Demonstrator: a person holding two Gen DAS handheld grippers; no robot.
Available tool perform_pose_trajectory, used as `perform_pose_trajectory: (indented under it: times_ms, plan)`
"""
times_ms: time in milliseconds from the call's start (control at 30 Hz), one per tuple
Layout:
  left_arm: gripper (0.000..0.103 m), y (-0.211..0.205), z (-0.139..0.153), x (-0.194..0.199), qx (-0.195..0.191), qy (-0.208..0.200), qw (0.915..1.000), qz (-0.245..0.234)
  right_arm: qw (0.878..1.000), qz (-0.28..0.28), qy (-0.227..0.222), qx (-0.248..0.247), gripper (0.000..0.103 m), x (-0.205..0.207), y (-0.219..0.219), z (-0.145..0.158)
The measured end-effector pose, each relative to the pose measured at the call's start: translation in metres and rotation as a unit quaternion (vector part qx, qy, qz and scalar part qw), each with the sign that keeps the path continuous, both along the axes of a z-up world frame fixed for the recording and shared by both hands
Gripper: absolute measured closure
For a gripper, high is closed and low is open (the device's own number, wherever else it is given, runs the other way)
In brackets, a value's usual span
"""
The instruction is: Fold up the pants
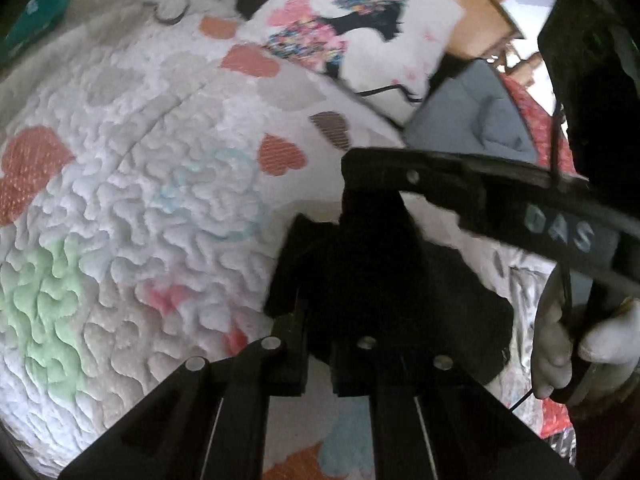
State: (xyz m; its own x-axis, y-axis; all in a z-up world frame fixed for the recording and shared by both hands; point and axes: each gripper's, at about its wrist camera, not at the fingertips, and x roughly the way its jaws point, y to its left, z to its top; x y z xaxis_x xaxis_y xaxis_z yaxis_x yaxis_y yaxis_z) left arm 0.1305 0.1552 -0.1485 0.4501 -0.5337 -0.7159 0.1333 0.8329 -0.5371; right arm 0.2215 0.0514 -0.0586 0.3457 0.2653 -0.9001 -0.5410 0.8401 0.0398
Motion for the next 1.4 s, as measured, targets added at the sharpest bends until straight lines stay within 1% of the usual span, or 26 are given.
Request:
perform_pose_trajectory:
  times_ms: [33,67,133,200,267,300,400,433,500,567,633,733,800,833,933,1000,1067,1133,1167,1200,1233,1267,1300,1333,1367,1400]
  plan:
    - [0.096,-0.001,-0.006,0.002,0.007,0.012,0.9999,0.001,1.000,-0.006,0.006,-0.001,0.091,0.009,0.003,-0.009]
    - [0.096,-0.003,-0.016,0.004,0.018,0.029,0.9994,0.001,1.000,-0.012,0.013,-0.001,0.091,0.014,0.004,-0.016]
    - [0.094,-0.006,-0.031,0.004,0.041,0.051,0.9979,0.000,0.998,-0.029,0.049,0.004,0.090,0.027,0.007,-0.041]
    - [0.093,-0.004,-0.036,-0.001,0.043,0.055,0.9976,-0.004,0.997,-0.045,0.063,-0.010,0.076,0.032,0.005,-0.057]
    - [0.089,0.001,-0.028,-0.010,0.043,0.041,0.9982,-0.010,0.997,-0.058,0.046,-0.002,0.074,0.032,-0.007,-0.053]
    - [0.085,0.004,-0.021,-0.016,0.047,0.029,0.9984,-0.011,0.997,-0.070,0.039,0.012,0.067,0.032,-0.020,-0.046]
    - [0.083,0.015,-0.005,-0.032,0.078,-0.003,0.9969,0.000,0.991,-0.130,0.016,0.040,0.050,0.031,-0.078,-0.020]
    - [0.082,0.018,-0.002,-0.035,0.084,-0.008,0.9965,0.003,0.987,-0.156,0.007,0.041,0.049,0.030,-0.107,-0.012]
    - [0.082,0.020,0.004,-0.040,0.082,-0.016,0.9965,0.004,0.981,-0.191,-0.001,0.029,0.049,0.026,-0.147,-0.006]
    - [0.080,0.016,0.009,-0.039,0.083,-0.025,0.9962,-0.005,0.975,-0.223,0.006,0.023,0.049,0.018,-0.194,-0.006]
    - [0.076,0.005,0.011,-0.031,0.092,-0.033,0.9951,-0.014,0.969,-0.244,0.015,0.023,0.049,0.008,-0.226,-0.009]
    - [0.075,-0.017,0.013,-0.010,0.111,-0.042,0.9927,-0.023,0.963,-0.265,0.027,0.033,0.049,-0.005,-0.267,-0.016]
    - [0.073,-0.029,0.015,0.003,0.116,-0.048,0.9916,-0.028,0.960,-0.275,0.030,0.035,0.045,-0.009,-0.281,-0.022]
    - [0.069,-0.035,0.015,0.010,0.118,-0.050,0.9914,-0.029,0.958,-0.281,0.032,0.037,0.043,-0.009,-0.287,-0.026]
    - [0.068,-0.046,0.012,0.025,0.131,-0.055,0.9896,-0.022,0.957,-0.283,0.040,0.044,0.040,-0.009,-0.297,-0.037]
    - [0.068,-0.048,0.012,0.028,0.133,-0.062,0.9891,-0.011,0.959,-0.276,0.046,0.044,0.039,-0.006,-0.295,-0.045]
    - [0.068,-0.043,0.010,0.030,0.116,-0.063,0.9912,0.002,0.963,-0.261,0.047,0.046,0.039,-0.004,-0.289,-0.053]
    - [0.067,-0.035,0.008,0.033,0.103,-0.069,0.9921,0.020,0.969,-0.239,0.046,0.046,0.034,-0.001,-0.280,-0.060]
    - [0.067,-0.030,0.007,0.033,0.103,-0.078,0.9910,0.033,0.971,-0.229,0.047,0.042,0.030,0.001,-0.272,-0.064]
    - [0.067,-0.025,0.006,0.033,0.105,-0.085,0.9899,0.043,0.973,-0.221,0.047,0.037,0.031,0.001,-0.266,-0.066]
    - [0.067,-0.018,0.004,0.033,0.103,-0.091,0.9889,0.056,0.976,-0.211,0.045,0.032,0.037,-0.001,-0.261,-0.068]
    - [0.067,-0.009,0.001,0.032,0.098,-0.093,0.9883,0.070,0.978,-0.199,0.044,0.030,0.078,-0.003,-0.255,-0.069]
    - [0.066,-0.001,-0.002,0.032,0.092,-0.089,0.9884,0.081,0.980,-0.193,0.051,0.017,0.090,-0.005,-0.249,-0.072]
    - [0.066,0.006,-0.005,0.034,0.088,-0.080,0.9888,0.090,0.980,-0.194,0.047,0.003,0.090,-0.006,-0.246,-0.072]
    - [0.066,0.012,-0.005,0.035,0.084,-0.073,0.9890,0.097,0.981,-0.193,0.035,-0.012,0.095,-0.007,-0.242,-0.069]
    - [0.066,0.018,-0.004,0.036,0.079,-0.070,0.9888,0.105,0.980,-0.195,0.029,-0.022,0.096,-0.007,-0.241,-0.067]
